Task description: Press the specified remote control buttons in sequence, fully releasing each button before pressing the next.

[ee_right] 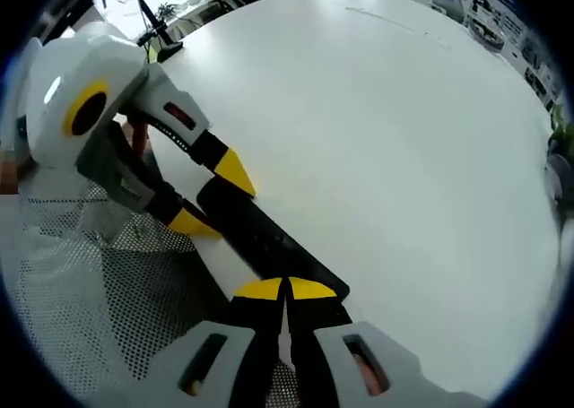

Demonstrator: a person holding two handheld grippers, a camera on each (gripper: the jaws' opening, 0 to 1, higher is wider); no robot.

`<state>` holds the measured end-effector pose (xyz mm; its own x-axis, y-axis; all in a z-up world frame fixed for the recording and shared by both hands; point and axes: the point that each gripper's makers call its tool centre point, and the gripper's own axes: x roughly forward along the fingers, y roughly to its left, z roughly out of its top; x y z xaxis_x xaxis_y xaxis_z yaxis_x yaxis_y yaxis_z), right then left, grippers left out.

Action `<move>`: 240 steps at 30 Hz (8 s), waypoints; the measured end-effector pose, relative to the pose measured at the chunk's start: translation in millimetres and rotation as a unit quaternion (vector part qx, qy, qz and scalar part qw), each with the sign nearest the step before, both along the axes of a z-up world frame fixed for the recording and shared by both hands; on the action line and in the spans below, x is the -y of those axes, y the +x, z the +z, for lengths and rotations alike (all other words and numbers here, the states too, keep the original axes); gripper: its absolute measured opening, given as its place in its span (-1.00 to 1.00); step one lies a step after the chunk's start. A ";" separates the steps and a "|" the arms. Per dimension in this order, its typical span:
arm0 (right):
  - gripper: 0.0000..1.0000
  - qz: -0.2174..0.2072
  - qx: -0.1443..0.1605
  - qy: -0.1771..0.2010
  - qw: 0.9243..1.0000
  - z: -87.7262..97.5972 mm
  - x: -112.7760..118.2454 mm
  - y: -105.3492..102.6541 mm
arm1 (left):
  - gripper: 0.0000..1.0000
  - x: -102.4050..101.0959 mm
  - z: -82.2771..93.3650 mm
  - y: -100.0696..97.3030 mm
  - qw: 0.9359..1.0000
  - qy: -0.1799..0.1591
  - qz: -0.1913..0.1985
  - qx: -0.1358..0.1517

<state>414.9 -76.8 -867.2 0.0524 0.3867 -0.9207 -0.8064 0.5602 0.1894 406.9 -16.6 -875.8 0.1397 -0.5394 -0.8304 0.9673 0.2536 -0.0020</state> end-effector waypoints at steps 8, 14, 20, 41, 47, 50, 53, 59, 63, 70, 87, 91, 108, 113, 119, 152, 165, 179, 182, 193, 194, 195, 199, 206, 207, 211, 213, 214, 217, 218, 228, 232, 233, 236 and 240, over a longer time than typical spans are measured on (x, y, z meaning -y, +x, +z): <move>-1.00 -0.005 -0.010 0.008 1.000 -0.4 -1.6 -1.6 | -0.50 0.0 -0.3 0.3 1.000 0.000 0.000 0.000; -1.00 -0.004 -0.016 0.012 1.000 -1.2 -3.9 -4.0 | -0.50 0.1 -0.6 0.1 1.000 -0.001 0.000 0.000; -1.00 -0.007 -0.018 0.009 1.000 -1.8 -3.4 -4.6 | -0.50 0.2 -0.9 0.2 1.000 -0.001 0.001 -0.001; -1.00 0.017 -0.003 0.015 1.000 -3.1 -4.4 -5.6 | -0.49 0.6 -0.8 0.5 1.000 0.000 -0.003 -0.001; -1.00 0.019 -0.001 0.012 1.000 -3.1 -4.4 -5.9 | -0.49 0.5 -0.7 0.3 1.000 0.001 -0.004 0.000; -1.00 0.018 -0.002 0.011 1.000 -2.7 -4.5 -6.3 | -0.49 0.5 -0.7 0.2 1.000 0.001 -0.005 0.000; -1.00 0.037 0.011 0.004 0.999 -2.8 -5.0 -6.8 | -0.49 0.7 -0.6 0.2 1.000 0.001 -0.005 0.000; -1.00 0.051 0.017 -0.018 0.998 -2.8 -5.5 -5.8 | -0.49 0.5 -0.6 0.7 1.000 0.000 -0.003 0.000; -1.00 0.042 0.009 -0.011 0.999 -2.2 -4.3 -6.1 | -0.49 0.6 -0.4 0.2 1.000 -0.001 -0.002 -0.001; -1.00 0.045 0.009 -0.015 0.999 -2.0 -4.9 -6.3 | -0.50 0.4 -0.2 0.1 1.000 0.000 -0.004 0.000; -1.00 0.049 0.026 -0.016 0.998 -1.6 -4.9 -1.3 | -0.50 1.3 -0.6 0.7 1.000 0.000 -0.007 0.000; -1.00 0.047 0.034 -0.016 0.998 -1.2 -5.5 2.2 | -0.51 1.5 -0.5 0.8 1.000 -0.001 -0.007 0.000; -1.00 0.067 0.063 -0.031 0.995 -2.2 -7.4 7.7 | -0.51 1.6 -0.9 1.7 1.000 -0.002 -0.007 -0.001; -1.00 0.037 0.049 -0.018 0.998 -2.0 -5.7 9.2 | -0.50 1.7 -0.8 1.6 1.000 0.000 -0.009 0.000; -1.00 0.050 0.057 -0.011 0.997 -2.1 -6.4 7.5 | -0.50 2.0 -0.7 1.4 1.000 0.001 -0.010 0.000; -1.00 0.085 0.063 0.005 0.994 -1.3 -7.4 8.0 | -0.51 2.5 -0.5 0.5 1.000 0.008 -0.018 0.004; -1.00 0.081 0.054 0.008 0.995 1.1 -11.1 5.9 | -0.51 7.0 -0.4 -1.5 1.000 0.006 -0.023 0.005; -1.00 0.083 0.061 0.023 0.994 3.6 -18.1 6.5 | -0.51 13.9 -0.5 -7.0 0.999 0.001 -0.038 0.001; -1.00 0.081 0.059 0.023 0.995 2.8 -17.9 6.4 | -0.51 16.1 -0.6 -8.8 0.999 0.000 -0.044 0.001; -1.00 0.112 0.082 -0.001 0.990 -2.4 -18.3 6.1 | -0.51 16.8 -0.5 -9.2 0.999 -0.004 -0.044 -0.001; -1.00 0.119 0.088 -0.003 0.989 -2.7 -19.0 6.1 | -0.51 16.7 -0.7 -9.2 0.999 -0.004 -0.044 -0.001; -1.00 0.121 0.090 -0.004 0.989 -3.0 -19.2 6.0 | -0.51 16.7 -0.6 -9.2 0.999 -0.004 -0.045 -0.001; -1.00 0.123 0.094 -0.003 0.988 -2.2 -18.8 7.2 | -0.51 16.6 -0.5 -9.1 0.999 -0.004 -0.044 -0.001; -1.00 0.118 0.102 0.004 0.988 -3.3 -19.1 8.4 | -0.51 17.1 -0.2 -9.1 0.999 -0.003 -0.045 -0.001; -1.00 0.119 0.102 0.003 0.988 -3.4 -19.3 8.8 | -0.51 17.0 -0.3 -9.0 0.999 -0.003 -0.045 -0.001; -1.00 0.112 0.098 0.002 0.989 -3.3 -19.0 9.4 | -0.51 17.2 -0.3 -8.8 0.999 -0.004 -0.045 -0.001; -1.00 0.109 0.095 0.006 0.989 -3.4 -18.6 9.9 | -0.51 17.3 -0.3 -8.7 0.999 -0.004 -0.045 -0.001; -1.00 0.104 0.092 0.011 0.990 -3.4 -18.0 10.2 | -0.51 17.2 -0.4 -8.5 0.999 -0.004 -0.045 -0.001; -1.00 0.087 0.082 0.018 0.993 -3.3 -17.5 10.5 | -0.51 17.4 -0.4 -8.6 0.999 -0.006 -0.044 -0.001; -1.00 0.087 0.081 0.018 0.993 -3.3 -17.7 10.2 | -0.51 17.4 -0.5 -8.6 0.999 -0.006 -0.043 -0.001; -1.00 0.056 0.061 0.026 0.996 -3.6 -16.7 9.9 | -0.51 17.7 -0.4 -8.5 0.999 -0.007 -0.039 -0.001; -1.00 0.053 0.053 0.028 0.997 -3.6 -16.4 7.4 | -0.51 17.5 -0.5 -8.3 0.999 -0.007 -0.039 -0.001; -1.00 0.053 0.053 0.027 0.997 -3.5 -16.5 7.2 | -0.51 17.4 -0.4 -8.3 0.999 -0.007 -0.039 -0.001; -1.00 0.055 0.053 0.026 0.997 -3.4 -16.5 6.8 | -0.51 17.5 -0.2 -8.4 0.999 -0.007 -0.038 -0.002; -1.00 0.057 0.052 0.023 0.997 -3.4 -16.1 6.0 | -0.51 17.5 -0.3 -8.4 0.999 -0.006 -0.035 -0.002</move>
<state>421.0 -60.7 -870.5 0.0989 0.4382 -0.8934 -0.8813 0.4555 0.1258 398.4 -34.2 -876.2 0.0976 -0.5580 -0.8241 0.9826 0.1853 -0.0091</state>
